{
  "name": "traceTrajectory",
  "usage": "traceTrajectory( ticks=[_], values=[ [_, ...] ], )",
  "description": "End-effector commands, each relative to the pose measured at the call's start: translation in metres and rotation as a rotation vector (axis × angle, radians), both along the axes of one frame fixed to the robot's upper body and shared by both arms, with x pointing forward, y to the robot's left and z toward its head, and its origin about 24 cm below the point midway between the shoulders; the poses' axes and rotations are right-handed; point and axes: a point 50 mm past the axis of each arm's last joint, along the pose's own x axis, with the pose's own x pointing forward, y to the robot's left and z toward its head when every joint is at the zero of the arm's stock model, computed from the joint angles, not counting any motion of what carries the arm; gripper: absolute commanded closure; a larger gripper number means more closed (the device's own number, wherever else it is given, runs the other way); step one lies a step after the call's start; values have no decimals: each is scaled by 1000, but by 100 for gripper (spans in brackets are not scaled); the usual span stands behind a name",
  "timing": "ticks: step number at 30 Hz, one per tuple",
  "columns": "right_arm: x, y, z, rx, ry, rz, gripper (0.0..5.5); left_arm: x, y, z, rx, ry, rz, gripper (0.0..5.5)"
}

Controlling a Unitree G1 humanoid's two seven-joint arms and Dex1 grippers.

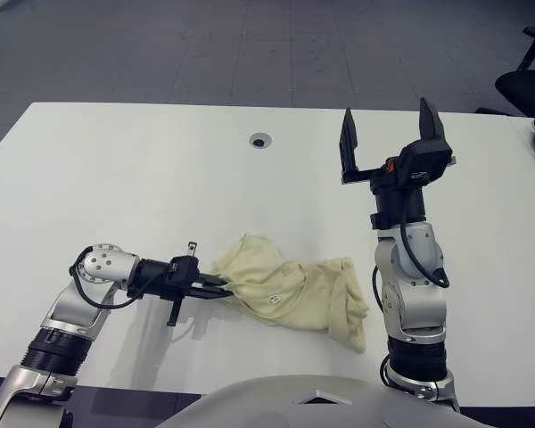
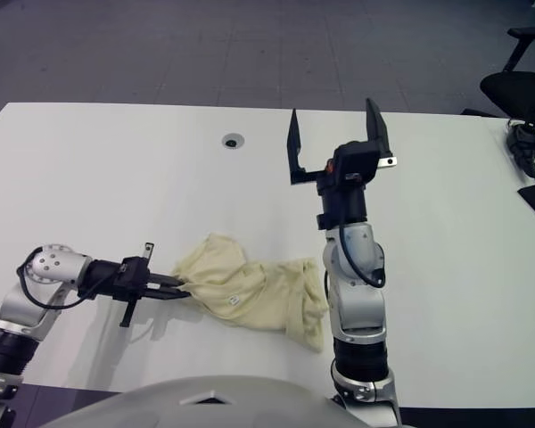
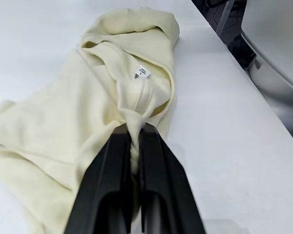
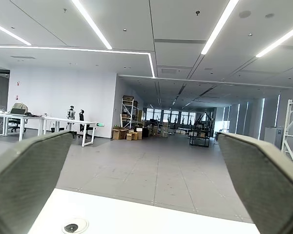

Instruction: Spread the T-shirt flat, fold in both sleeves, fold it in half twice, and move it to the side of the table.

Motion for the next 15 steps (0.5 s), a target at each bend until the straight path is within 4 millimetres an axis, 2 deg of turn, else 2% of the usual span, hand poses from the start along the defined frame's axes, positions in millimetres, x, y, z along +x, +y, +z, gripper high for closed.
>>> traceTrajectory(
  ticks=[1,4,8,12,15],
  values=[
    [0,1,0,-1,21,25,10,-8,-11,11,-17,-90,-30,549],
    [5,2,-7,-52,109,89,10,-29,-26,15,-12,-141,-94,549],
    [5,-2,-13,-310,211,273,10,-55,-44,10,57,-202,-183,549],
    [2,-23,-25,-579,338,475,10,-70,-53,-4,183,-268,-256,549],
    [-3,-36,-32,-716,427,593,10,-74,-56,-9,239,-305,-286,549]
  ],
)
